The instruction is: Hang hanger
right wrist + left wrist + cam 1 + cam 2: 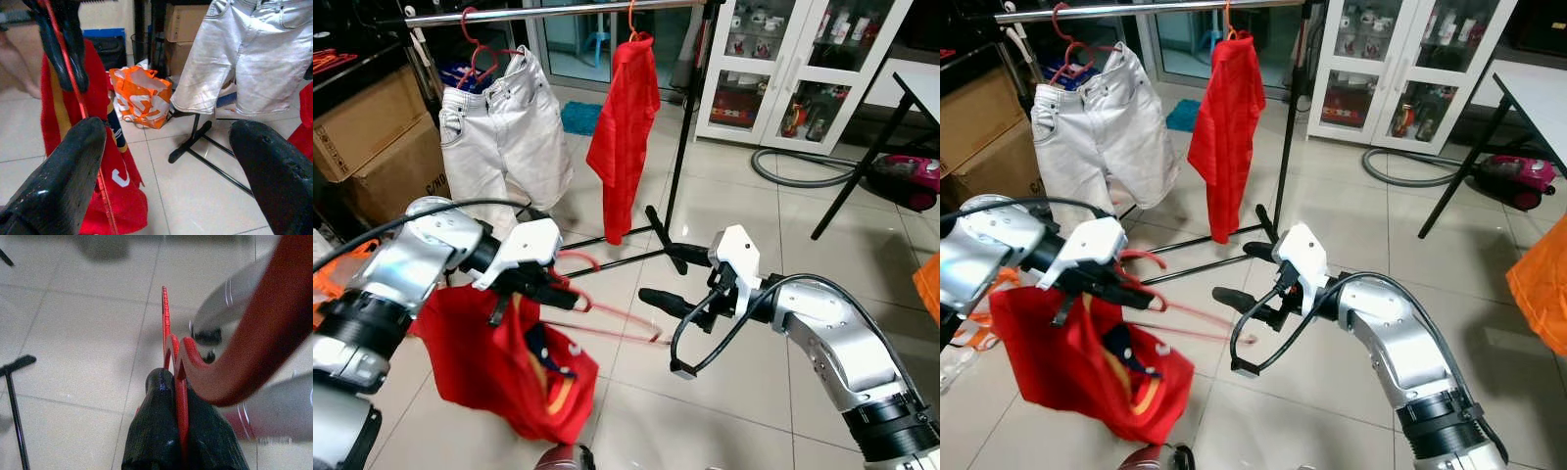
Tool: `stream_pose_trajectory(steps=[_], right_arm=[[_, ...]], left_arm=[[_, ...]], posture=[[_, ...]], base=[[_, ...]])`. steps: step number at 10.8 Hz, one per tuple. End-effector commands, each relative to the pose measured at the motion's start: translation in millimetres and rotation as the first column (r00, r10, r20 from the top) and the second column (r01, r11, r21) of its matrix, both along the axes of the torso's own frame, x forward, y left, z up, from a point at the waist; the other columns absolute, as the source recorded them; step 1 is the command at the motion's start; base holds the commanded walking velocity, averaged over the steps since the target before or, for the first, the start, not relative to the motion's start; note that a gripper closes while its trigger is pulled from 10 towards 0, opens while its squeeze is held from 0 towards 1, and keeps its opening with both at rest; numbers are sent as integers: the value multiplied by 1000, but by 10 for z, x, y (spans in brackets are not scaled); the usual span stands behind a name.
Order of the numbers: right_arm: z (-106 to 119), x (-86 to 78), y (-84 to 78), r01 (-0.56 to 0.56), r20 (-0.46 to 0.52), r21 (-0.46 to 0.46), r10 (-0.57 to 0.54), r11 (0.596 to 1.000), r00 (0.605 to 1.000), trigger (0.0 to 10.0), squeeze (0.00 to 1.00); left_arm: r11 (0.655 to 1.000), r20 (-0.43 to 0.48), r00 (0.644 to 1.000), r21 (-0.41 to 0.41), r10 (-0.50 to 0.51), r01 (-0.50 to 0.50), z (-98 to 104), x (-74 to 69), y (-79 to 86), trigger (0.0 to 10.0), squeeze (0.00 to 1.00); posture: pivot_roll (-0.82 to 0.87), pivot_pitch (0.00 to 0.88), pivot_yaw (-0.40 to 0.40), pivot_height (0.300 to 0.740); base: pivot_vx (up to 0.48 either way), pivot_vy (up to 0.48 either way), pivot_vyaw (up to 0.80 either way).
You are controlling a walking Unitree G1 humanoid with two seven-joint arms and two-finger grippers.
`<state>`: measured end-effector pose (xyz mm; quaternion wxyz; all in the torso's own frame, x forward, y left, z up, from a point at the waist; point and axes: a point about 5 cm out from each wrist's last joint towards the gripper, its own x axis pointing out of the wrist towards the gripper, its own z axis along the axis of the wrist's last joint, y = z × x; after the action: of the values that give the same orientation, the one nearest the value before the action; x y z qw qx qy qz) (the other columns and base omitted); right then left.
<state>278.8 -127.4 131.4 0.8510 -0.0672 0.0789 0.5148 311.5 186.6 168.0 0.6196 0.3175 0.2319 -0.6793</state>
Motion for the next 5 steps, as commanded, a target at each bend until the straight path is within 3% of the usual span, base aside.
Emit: stream_pose_trajectory(steps=[1, 5], right_arm=[[27, -28, 56, -38, 10, -1, 38, 999, 999, 10000, 0], [18, -101, 165, -63, -37, 56, 65, 996, 997, 10000, 0]], left_arm=[[999, 56, 998, 36, -24, 22, 96, 56, -24, 10000, 0], [999, 126, 991, 6, -38, 38, 212, 111, -124, 10000, 0]], posture=[[17, 29, 41, 740], [25, 29, 23, 740]], base=[[0, 0, 0], [0, 0, 0]])
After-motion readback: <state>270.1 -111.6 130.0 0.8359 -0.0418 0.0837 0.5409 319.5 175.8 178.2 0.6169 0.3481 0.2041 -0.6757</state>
